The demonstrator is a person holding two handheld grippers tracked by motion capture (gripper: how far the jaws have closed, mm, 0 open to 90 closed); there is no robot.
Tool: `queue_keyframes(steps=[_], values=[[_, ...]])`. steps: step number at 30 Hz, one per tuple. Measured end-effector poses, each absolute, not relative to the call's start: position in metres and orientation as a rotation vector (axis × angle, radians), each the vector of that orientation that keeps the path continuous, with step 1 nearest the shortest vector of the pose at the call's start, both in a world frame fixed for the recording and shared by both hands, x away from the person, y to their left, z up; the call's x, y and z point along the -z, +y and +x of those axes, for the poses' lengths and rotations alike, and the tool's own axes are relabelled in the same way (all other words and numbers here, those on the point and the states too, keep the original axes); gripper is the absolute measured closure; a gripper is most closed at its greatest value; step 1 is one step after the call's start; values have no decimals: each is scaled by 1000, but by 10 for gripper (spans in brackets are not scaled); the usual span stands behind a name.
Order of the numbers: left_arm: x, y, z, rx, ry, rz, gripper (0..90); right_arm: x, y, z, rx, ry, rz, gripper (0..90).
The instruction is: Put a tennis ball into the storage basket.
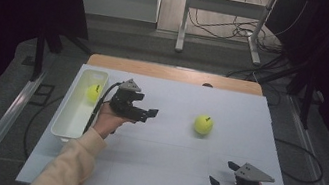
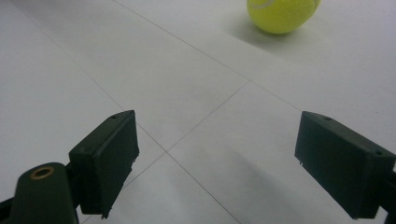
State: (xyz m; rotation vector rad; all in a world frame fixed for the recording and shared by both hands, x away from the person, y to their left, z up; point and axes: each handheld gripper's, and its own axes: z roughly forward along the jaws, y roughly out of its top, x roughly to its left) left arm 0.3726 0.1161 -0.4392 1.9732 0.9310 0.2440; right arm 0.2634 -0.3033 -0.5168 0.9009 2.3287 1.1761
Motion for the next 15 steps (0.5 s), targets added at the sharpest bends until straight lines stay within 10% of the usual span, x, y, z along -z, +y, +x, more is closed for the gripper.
queue_keyframes(steps=[15], values=[[443, 113, 374, -237, 928, 1986, 143, 517, -303, 264, -1169, 2334, 902, 137]])
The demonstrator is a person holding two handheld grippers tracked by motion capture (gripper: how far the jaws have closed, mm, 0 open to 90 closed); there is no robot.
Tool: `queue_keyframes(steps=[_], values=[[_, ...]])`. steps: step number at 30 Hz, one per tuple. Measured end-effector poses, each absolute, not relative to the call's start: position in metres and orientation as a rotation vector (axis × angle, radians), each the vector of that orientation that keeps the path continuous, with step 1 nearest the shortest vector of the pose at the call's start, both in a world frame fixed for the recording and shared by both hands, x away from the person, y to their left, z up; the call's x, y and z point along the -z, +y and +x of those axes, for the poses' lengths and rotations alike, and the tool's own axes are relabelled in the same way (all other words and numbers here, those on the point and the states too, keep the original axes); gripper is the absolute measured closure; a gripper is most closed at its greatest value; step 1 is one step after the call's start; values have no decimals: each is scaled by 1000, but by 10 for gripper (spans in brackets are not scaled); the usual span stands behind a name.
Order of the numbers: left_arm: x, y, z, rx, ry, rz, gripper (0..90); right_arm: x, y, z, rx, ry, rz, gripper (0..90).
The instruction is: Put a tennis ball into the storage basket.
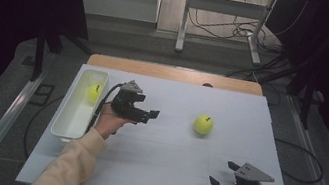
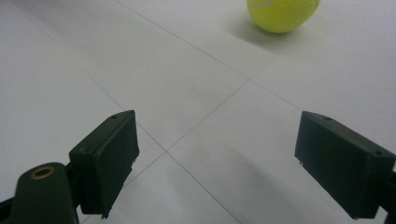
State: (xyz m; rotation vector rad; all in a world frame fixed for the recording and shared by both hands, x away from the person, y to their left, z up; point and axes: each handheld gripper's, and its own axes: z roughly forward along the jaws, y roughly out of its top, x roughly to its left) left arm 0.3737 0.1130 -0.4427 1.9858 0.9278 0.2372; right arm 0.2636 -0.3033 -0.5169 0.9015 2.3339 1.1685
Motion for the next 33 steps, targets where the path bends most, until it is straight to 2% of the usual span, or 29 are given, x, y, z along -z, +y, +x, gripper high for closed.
queue_keyframes(steps=[33], values=[[450, 100, 376, -209, 914, 2001, 143, 518, -303, 264, -1164, 2333, 907, 139]])
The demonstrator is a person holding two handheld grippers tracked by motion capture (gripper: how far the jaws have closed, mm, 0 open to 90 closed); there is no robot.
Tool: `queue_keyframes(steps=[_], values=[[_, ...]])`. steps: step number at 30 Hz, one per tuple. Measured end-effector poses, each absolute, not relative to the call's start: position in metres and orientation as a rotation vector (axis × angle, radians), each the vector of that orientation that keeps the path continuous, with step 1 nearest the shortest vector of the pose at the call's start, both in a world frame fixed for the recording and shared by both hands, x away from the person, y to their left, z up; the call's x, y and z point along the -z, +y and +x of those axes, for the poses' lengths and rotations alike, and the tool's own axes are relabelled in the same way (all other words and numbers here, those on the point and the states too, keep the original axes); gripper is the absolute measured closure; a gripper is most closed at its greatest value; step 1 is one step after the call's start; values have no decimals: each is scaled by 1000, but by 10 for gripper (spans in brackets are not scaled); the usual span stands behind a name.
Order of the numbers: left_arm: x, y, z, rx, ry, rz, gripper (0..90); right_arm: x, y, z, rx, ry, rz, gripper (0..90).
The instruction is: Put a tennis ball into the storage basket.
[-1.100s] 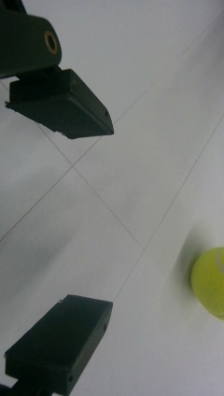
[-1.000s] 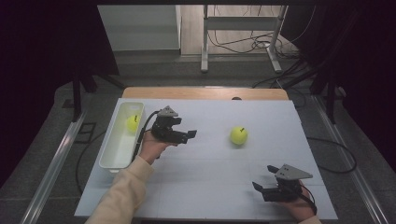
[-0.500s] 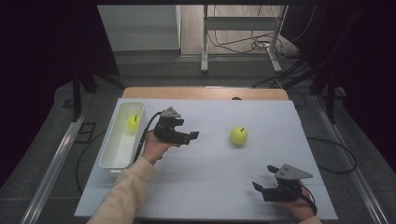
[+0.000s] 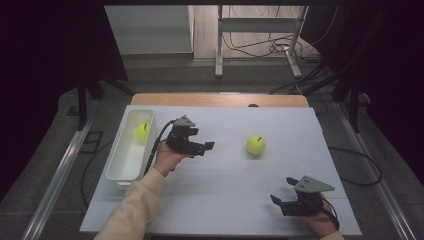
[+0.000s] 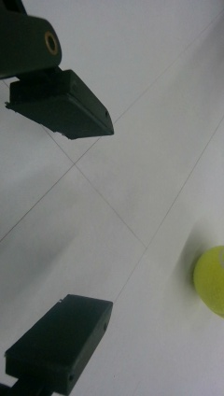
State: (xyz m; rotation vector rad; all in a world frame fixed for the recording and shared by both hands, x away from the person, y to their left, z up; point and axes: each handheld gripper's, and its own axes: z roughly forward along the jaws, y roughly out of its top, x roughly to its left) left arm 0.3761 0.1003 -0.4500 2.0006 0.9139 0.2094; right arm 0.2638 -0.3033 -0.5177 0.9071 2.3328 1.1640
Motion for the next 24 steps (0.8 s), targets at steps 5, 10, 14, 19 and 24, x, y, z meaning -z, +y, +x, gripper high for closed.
queue_keyframes(steps=[5, 10, 14, 19, 24], values=[[451, 98, 377, -203, 911, 2004, 143, 518, -303, 264, -1164, 2334, 908, 140], [452, 97, 378, -203, 913, 2005, 143, 518, -303, 264, -1162, 2335, 909, 140], [453, 97, 379, -202, 915, 2009, 142, 518, -304, 264, -1156, 2334, 912, 140], [456, 95, 381, -194, 918, 2015, 141, 519, -303, 265, -1151, 2334, 916, 141], [457, 92, 382, -190, 915, 2019, 141, 519, -304, 265, -1148, 2334, 919, 141]])
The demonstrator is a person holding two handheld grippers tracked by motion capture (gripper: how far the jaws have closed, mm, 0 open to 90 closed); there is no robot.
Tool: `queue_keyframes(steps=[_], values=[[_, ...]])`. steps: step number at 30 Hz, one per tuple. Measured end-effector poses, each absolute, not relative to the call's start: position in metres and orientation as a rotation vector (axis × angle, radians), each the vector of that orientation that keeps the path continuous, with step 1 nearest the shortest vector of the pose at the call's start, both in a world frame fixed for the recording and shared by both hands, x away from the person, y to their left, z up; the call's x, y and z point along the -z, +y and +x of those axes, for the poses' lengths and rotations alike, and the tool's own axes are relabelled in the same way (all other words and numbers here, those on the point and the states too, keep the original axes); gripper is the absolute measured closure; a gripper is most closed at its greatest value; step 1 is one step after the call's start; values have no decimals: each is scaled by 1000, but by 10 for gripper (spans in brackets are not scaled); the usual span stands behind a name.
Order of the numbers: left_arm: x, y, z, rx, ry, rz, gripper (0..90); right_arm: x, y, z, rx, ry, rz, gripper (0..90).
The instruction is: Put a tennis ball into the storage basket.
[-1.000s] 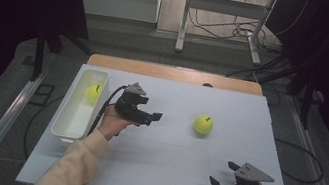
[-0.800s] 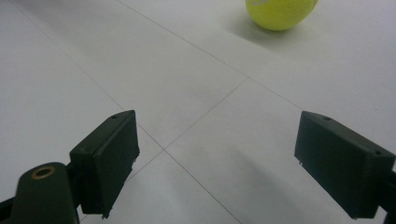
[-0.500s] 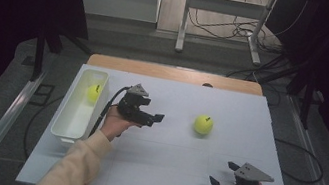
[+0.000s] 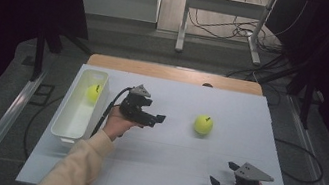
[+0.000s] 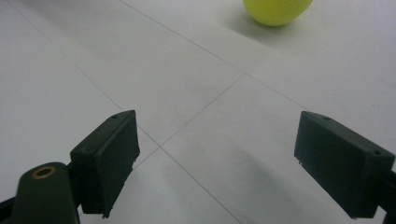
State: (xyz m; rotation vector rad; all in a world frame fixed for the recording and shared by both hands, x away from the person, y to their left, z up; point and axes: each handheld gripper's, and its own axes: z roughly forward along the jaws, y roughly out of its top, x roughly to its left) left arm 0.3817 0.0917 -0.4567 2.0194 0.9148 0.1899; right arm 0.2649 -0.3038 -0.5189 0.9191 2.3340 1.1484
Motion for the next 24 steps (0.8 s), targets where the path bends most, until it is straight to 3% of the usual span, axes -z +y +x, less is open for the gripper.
queue_keyframes(steps=[24], values=[[462, 83, 388, -177, 918, 2040, 142, 520, -304, 265, -1131, 2342, 921, 143]])
